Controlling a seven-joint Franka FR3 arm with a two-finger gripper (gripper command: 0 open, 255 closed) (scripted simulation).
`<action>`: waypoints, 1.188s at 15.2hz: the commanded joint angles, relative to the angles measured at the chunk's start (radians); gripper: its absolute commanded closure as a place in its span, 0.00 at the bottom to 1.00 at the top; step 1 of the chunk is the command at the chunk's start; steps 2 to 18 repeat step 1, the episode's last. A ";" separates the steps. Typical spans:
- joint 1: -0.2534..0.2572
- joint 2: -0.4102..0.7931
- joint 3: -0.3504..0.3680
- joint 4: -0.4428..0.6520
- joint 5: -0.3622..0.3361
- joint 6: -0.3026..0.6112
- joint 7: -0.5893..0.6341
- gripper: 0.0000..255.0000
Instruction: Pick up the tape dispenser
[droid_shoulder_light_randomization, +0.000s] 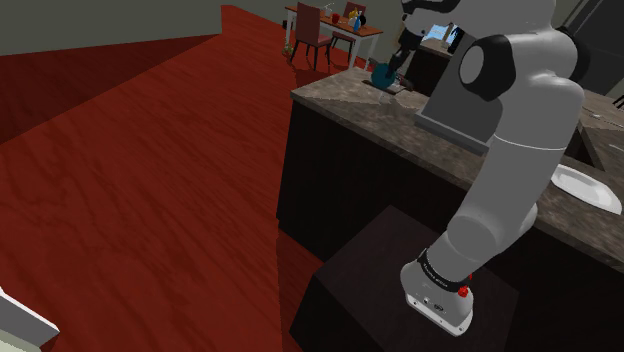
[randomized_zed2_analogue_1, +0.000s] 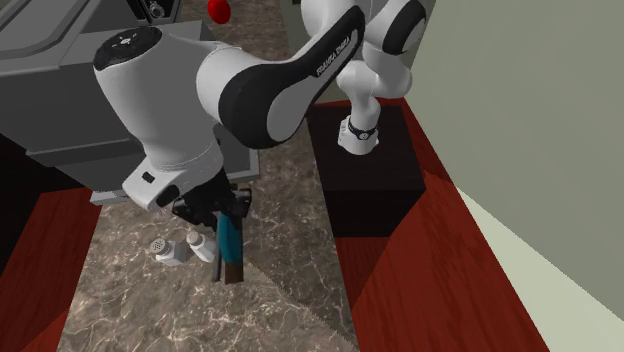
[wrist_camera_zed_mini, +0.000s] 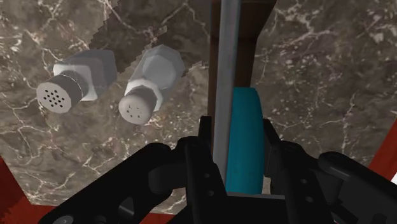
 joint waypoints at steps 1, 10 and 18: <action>-0.001 -0.002 -0.001 0.007 -0.001 -0.008 0.001 1.00; -0.001 -0.002 -0.001 0.007 -0.001 -0.008 0.001 1.00; -0.001 -0.002 -0.001 0.007 -0.001 -0.008 0.001 1.00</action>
